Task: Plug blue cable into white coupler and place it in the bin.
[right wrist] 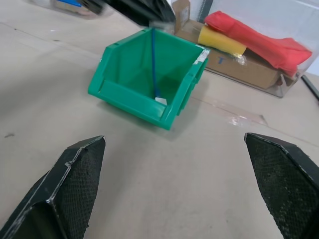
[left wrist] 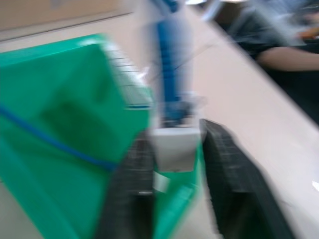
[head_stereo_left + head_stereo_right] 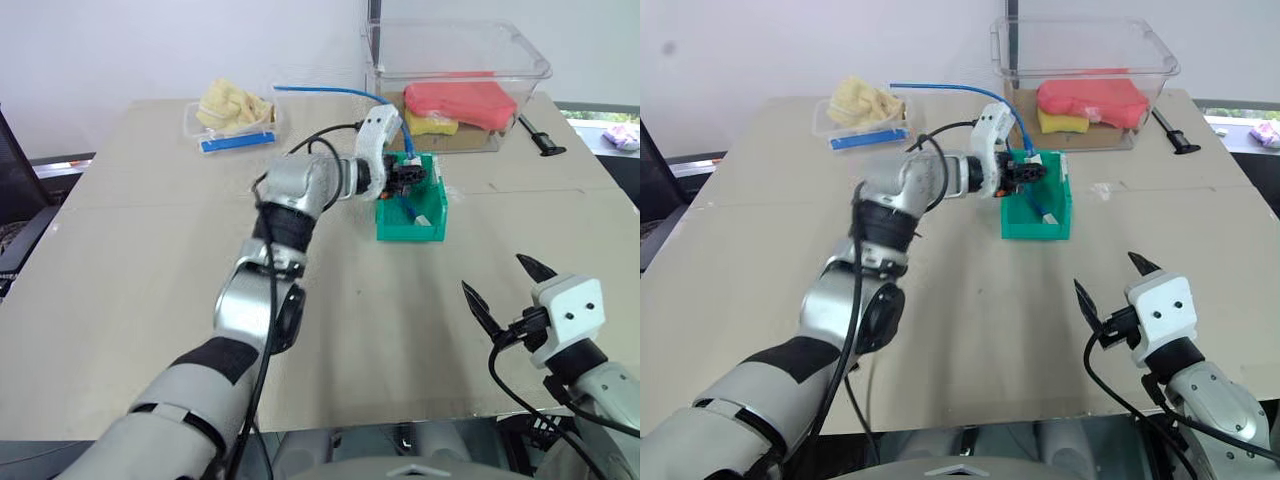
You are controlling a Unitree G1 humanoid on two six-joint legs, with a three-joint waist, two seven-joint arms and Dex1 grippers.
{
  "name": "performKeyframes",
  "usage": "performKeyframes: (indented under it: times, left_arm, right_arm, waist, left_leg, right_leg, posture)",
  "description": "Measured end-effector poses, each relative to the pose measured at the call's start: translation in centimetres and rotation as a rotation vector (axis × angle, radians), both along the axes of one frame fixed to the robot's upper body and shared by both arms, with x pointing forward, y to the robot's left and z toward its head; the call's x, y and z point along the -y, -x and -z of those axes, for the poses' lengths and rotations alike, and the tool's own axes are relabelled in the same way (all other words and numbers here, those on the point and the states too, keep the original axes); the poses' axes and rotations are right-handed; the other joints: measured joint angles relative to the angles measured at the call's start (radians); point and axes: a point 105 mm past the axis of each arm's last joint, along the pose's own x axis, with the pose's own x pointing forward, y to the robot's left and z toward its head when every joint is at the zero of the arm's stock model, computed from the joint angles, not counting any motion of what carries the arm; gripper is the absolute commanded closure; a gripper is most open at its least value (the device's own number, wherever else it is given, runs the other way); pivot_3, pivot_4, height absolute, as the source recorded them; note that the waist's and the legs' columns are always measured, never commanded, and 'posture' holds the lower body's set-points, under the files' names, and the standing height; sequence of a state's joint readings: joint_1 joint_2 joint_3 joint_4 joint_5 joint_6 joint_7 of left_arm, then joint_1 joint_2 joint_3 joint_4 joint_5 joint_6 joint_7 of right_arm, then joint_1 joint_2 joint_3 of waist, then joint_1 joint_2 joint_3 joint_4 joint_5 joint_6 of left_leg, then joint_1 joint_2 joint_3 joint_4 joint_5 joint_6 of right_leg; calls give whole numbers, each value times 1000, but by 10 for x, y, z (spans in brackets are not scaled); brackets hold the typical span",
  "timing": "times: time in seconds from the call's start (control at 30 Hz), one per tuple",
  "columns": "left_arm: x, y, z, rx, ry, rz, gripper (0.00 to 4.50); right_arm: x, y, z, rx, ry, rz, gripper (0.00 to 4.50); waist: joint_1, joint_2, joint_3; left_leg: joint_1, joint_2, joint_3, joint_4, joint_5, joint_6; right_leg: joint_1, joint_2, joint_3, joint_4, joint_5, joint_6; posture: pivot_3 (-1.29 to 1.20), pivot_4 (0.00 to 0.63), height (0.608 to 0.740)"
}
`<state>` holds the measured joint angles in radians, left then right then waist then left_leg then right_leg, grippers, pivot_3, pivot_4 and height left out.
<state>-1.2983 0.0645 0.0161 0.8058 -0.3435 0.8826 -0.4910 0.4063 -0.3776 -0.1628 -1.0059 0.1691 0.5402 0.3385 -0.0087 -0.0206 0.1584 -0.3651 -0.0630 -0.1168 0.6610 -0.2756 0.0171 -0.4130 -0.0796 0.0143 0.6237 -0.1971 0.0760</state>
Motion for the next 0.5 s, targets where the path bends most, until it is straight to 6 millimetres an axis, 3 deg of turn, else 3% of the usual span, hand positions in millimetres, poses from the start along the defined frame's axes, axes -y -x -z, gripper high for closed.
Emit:
performKeyframes:
  times: [0.1, 0.13, 0.33, 0.43, 0.5]
  left_arm:
    - [0, -6, 0, -17, 8, -29, 305]
    - [0, -6, -2, -24, 13, -31, 25]
    - [-17, 0, -20, -25, 98, 16, 25]
    - [-27, 12, -37, 98, 196, 66, 25]
    - [-44, 29, -41, 287, 213, 100, 25]
  right_arm:
    - [4, 1, 1, -5, 7, 16, 49]
    - [6, 1, 0, -3, 10, 19, 49]
    - [9, 0, -6, 13, 25, -2, 49]
    - [12, -3, -10, 20, 34, -28, 49]
    - [13, -6, -9, 4, 34, -71, 49]
  waist:
    - [-5, 0, 1]
    - [-5, 0, 1]
    - [-6, 1, 4]
    - [-5, 1, 4]
    - [-10, 3, 3]
  left_leg:
    - [-1, -1, 2, -2, 1, -1]
    - [-2, -1, 2, -2, 2, -4]
    - [-2, 0, 2, -3, 2, -4]
    - [-1, 2, 3, -3, 3, -5]
    - [2, 3, 6, -6, 3, -5]
  right_leg:
    - [-3, -1, 3, 0, -1, 1]
    - [-4, -1, 3, 0, -1, 1]
    - [-4, -1, 3, 0, -1, 1]
    - [-4, -1, 4, 0, -1, 1]
    - [-4, -1, 8, 1, 1, -3]
  posture:
    - [0, 150, 740]
    - [0, 150, 740]
    - [0, 150, 740]
    - [0, 150, 740]
    - [0, 150, 740]
